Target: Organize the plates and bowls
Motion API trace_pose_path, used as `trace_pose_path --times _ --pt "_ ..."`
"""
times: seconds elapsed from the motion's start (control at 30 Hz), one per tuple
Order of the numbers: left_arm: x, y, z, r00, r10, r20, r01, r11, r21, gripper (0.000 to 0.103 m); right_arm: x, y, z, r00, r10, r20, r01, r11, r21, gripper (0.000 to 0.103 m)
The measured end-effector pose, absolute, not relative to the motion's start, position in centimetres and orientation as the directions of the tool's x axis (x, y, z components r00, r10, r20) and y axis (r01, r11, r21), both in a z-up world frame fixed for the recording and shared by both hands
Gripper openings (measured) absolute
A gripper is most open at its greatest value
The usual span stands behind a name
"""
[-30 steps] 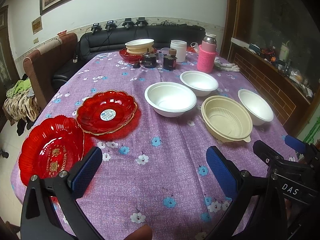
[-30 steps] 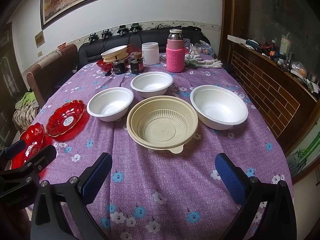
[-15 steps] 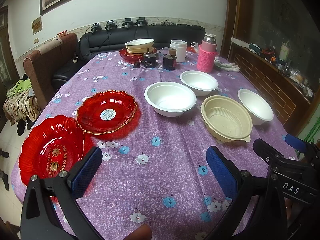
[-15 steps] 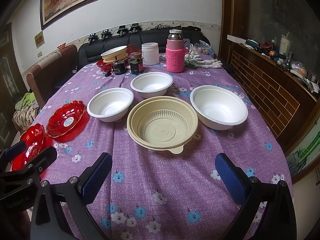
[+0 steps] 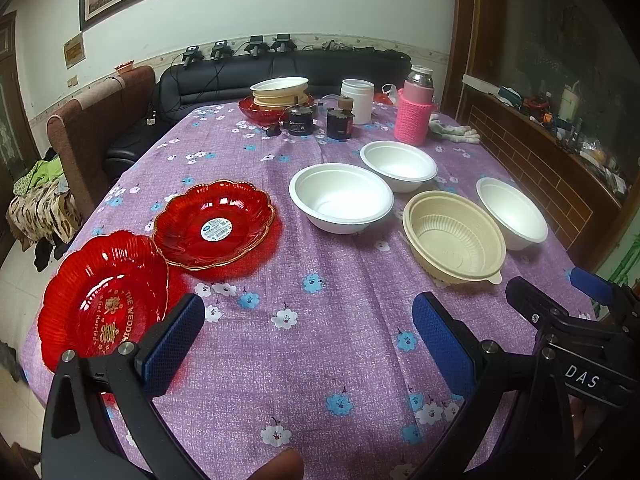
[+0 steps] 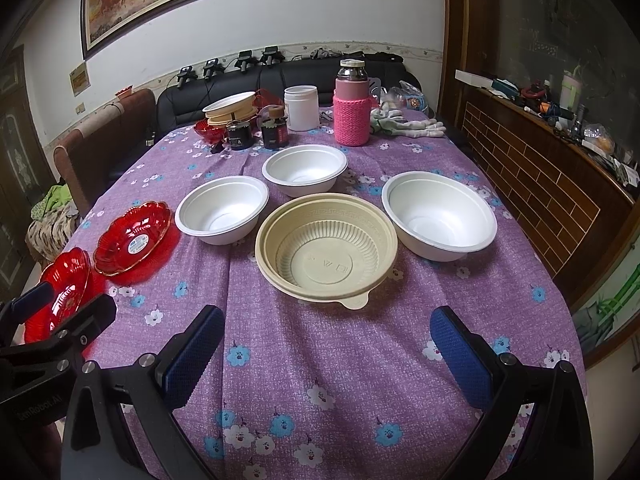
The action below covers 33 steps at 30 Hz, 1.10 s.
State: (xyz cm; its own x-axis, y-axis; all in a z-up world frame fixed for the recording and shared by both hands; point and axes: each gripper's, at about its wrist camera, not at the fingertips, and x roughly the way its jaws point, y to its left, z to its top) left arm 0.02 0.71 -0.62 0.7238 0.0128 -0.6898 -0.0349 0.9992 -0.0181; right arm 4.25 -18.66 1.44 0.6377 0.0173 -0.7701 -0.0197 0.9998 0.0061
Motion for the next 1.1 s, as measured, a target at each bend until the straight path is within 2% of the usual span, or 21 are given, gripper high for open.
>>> trace_pose_path --times 1.1 --pt "0.19 0.67 -0.87 0.721 0.011 -0.693 -0.034 0.999 -0.020 0.103 4.50 -18.47 1.39 0.634 0.026 -0.773 -0.026 1.000 0.013 0.103"
